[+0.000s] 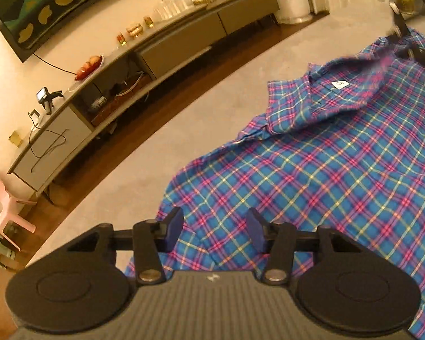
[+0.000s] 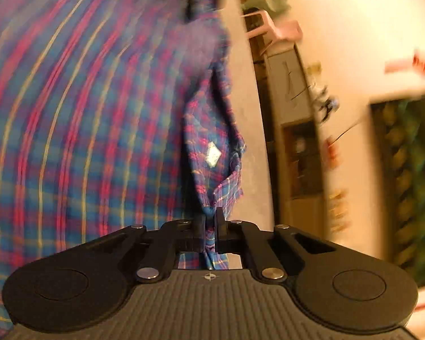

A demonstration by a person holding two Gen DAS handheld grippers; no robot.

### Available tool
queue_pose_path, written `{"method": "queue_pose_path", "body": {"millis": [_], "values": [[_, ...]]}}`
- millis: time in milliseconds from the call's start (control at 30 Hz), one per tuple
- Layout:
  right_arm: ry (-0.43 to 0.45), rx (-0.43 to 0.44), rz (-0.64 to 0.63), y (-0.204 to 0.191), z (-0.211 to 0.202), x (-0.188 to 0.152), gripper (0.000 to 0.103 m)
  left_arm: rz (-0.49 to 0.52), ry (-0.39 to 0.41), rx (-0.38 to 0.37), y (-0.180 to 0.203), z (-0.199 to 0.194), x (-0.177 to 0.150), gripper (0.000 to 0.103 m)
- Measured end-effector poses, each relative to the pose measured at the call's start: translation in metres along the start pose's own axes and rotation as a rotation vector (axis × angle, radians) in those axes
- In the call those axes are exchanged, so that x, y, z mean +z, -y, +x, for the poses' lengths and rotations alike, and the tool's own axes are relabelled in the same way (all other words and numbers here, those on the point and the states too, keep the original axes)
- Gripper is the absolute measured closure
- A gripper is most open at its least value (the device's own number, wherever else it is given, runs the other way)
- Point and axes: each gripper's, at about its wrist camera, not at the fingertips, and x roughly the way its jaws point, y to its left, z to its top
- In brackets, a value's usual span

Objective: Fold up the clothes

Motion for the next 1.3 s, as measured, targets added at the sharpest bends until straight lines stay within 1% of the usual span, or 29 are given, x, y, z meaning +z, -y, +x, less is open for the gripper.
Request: {"method": "queue_pose_path", "body": {"millis": [67, 100, 133, 167, 200, 233, 267, 300, 333, 367, 400, 467, 533, 600, 633, 700, 800, 867, 933, 967, 1000, 1033, 1067, 1100, 1133, 1167, 1233, 1267, 1300], "values": [[0.062, 0.071, 0.406, 0.072, -0.002, -0.004, 0.1, -0.07, 0.038, 0.011, -0.012, 0.0, 0.003, 0.053], [0.075, 0.089, 0.62, 0.109, 0.003, -0.012, 0.099, -0.106, 0.038, 0.014, -0.017, 0.004, 0.008, 0.053], [0.059, 0.069, 0.8, 0.138, 0.016, -0.025, 0.099, -0.139, 0.034, 0.015, -0.022, 0.008, 0.012, 0.053], [0.033, 0.039, 0.902, 0.152, 0.027, -0.036, 0.093, -0.142, 0.023, 0.016, -0.021, 0.013, 0.016, 0.054], [0.002, 0.022, 0.964, 0.161, 0.037, -0.045, 0.091, -0.136, 0.01, 0.016, -0.019, 0.018, 0.019, 0.054], [-0.019, 0.03, 1.002, 0.164, 0.041, -0.053, 0.088, -0.12, 0.003, 0.016, -0.016, 0.021, 0.022, 0.054], [-0.024, 0.034, 1.034, 0.165, 0.036, -0.059, 0.082, -0.104, 0.006, 0.006, -0.012, 0.021, 0.024, 0.054], [-0.025, 0.008, 1.056, 0.163, 0.025, -0.065, 0.072, -0.089, 0.012, -0.006, -0.007, 0.021, 0.025, 0.053], [-0.031, -0.016, 1.062, 0.157, 0.009, -0.071, 0.065, -0.075, 0.017, -0.019, -0.002, 0.021, 0.027, 0.053], [-0.046, -0.015, 1.047, 0.148, -0.007, -0.077, 0.054, -0.068, 0.012, -0.021, 0.001, 0.022, 0.026, 0.053], [-0.08, 0.001, 1.015, 0.134, -0.02, -0.084, 0.049, -0.063, 0.004, -0.021, 0.004, 0.024, 0.025, 0.053], [-0.153, 0.033, 0.947, 0.107, -0.045, -0.097, 0.048, -0.093, 0.002, -0.023, 0.002, 0.026, 0.023, 0.053], [-0.253, 0.057, 0.867, 0.076, -0.057, -0.114, 0.049, -0.148, -0.019, -0.018, -0.005, 0.027, 0.021, 0.053], [-0.336, 0.068, 0.813, 0.051, -0.056, -0.132, 0.051, -0.178, -0.041, 0.023, -0.012, 0.028, 0.02, 0.053], [-0.356, 0.072, 0.811, 0.044, -0.049, -0.14, 0.051, -0.19, -0.051, 0.046, -0.015, 0.028, 0.019, 0.053], [-0.315, 0.079, 0.894, 0.053, -0.036, -0.147, 0.056, -0.218, -0.077, 0.095, -0.023, 0.03, 0.018, 0.053], [-0.252, 0.058, 0.979, 0.073, -0.005, -0.154, 0.058, -0.227, -0.107, 0.165, -0.035, 0.032, 0.017, 0.053], [-0.203, 0.016, 1.012, 0.087, 0.022, -0.152, 0.058, -0.223, -0.127, 0.244, -0.046, 0.038, 0.014, 0.053], [-0.163, -0.037, 1.038, 0.099, 0.046, -0.15, 0.057, -0.227, -0.157, 0.352, -0.06, 0.048, 0.011, 0.054], [-0.159, -0.071, 1.042, 0.104, 0.054, -0.149, 0.054, -0.242, -0.167, 0.391, -0.067, 0.053, 0.009, 0.053], [-0.164, -0.109, 1.044, 0.109, 0.062, -0.149, 0.039, -0.257, -0.178, 0.409, -0.073, 0.053, 0.009, 0.054], [-0.181, -0.143, 1.043, 0.111, 0.066, -0.15, 0.034, -0.271, -0.189, 0.422, -0.077, 0.052, 0.01, 0.059], [-0.201, -0.17, 1.05, 0.112, 0.064, -0.153, 0.035, -0.28, -0.193, 0.443, -0.078, 0.046, 0.011, 0.066], [-0.216, -0.199, 1.067, 0.113, 0.057, -0.156, 0.037, -0.303, -0.165, 0.418, -0.076, 0.029, 0.01, 0.066], [-0.206, -0.217, 1.101, 0.116, 0.044, -0.157, 0.037, -0.33, -0.128, 0.376, -0.073, 0.008, 0.008, 0.066], [-0.172, -0.2, 1.135, 0.115, 0.028, -0.159, 0.036, -0.345, -0.094, 0.303, -0.066, -0.012, 0.003, 0.062], [-0.084, -0.091, 1.155, 0.096, -0.021, -0.156, 0.036, -0.332, -0.065, 0.164, -0.047, -0.053, -0.017, 0.056], [-0.056, -0.014, 1.136, 0.079, -0.045, -0.15, 0.036, -0.322, -0.053, 0.096, -0.037, -0.073, -0.027, 0.055], [-0.045, 0.074, 1.094, 0.06, -0.061, -0.143, 0.036, -0.315, -0.065, 0.056, -0.028, -0.083, -0.038, 0.055]]}}
